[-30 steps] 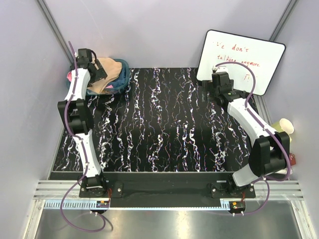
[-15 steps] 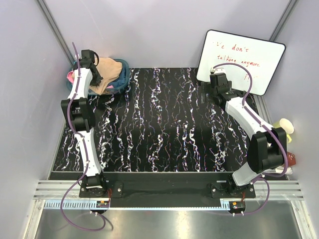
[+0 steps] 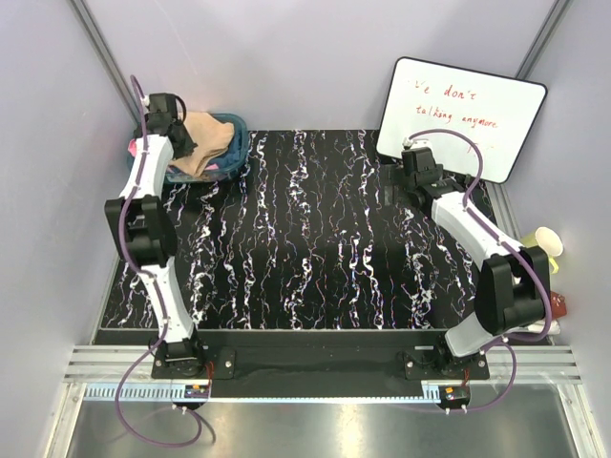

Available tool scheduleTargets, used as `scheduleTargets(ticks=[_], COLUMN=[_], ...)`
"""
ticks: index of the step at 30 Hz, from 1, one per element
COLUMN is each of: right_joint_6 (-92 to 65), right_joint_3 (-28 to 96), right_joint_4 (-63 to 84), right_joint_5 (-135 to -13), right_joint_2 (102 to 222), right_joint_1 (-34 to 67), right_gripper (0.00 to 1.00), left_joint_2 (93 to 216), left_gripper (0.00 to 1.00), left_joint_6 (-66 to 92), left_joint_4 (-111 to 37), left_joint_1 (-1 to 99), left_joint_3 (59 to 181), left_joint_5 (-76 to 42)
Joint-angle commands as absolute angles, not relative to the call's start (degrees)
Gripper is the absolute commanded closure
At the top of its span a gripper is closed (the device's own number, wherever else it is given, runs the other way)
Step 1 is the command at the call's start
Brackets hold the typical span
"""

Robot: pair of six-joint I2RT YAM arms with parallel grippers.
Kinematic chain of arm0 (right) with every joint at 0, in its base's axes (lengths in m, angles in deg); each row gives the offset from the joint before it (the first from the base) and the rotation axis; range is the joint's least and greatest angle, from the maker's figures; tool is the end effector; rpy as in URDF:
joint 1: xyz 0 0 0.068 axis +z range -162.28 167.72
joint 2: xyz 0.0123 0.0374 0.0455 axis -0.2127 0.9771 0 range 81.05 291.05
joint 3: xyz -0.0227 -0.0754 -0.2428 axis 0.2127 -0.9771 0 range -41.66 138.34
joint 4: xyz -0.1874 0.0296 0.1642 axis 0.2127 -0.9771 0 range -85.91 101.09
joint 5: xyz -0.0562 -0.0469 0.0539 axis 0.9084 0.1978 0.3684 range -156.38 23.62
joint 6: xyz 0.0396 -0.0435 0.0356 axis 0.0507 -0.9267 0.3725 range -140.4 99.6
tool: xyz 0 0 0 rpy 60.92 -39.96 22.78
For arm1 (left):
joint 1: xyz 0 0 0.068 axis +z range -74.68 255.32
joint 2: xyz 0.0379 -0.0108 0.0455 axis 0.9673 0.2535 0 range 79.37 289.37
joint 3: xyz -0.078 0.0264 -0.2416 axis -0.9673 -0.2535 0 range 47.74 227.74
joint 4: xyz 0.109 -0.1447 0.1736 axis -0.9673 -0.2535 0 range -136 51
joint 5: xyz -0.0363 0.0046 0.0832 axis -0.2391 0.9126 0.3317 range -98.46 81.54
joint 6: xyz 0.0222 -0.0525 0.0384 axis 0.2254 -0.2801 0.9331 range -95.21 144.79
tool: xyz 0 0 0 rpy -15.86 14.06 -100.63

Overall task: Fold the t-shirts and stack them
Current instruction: Grab crumpled tshirt from bin with the left arm, then move the tshirt to the center of the board

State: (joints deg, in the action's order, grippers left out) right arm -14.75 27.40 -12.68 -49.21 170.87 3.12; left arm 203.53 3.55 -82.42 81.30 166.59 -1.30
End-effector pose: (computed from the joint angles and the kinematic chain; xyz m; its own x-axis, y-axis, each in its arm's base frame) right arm 0.3414 0.0770 0.2434 -0.6778 -0.0891 -0.7298 0.0160 0.9906 -0.1357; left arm 0.4781 0.0571 0.2579 -0.6296 -0.4275 -0.6487 -0.4435 0.8834 -0.1517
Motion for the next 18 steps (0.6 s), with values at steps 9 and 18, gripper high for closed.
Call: scheduleTargets(ticks=[9,18], right_joint_6=[-12.6,-11.8], right_joint_3=[26.0,30.8], right_joint_4=[-11.3,-12.6], right_joint_5=[-48.6,-42.4], right_joint_2=[165.0,167.8], right_joint_1=[3.5,2.9], right_gripper=[0.01,0.00], left_joint_2=[179.4,181.0], left_gripper=[1.00,1.00], left_joint_6=[4.5,0.0], left_joint_4=[-66.2,-70.2], left_joint_1=[74.4,60.4], left_joint_3=[161.5,169.1], left_joint_5=[-18.5,-31.9])
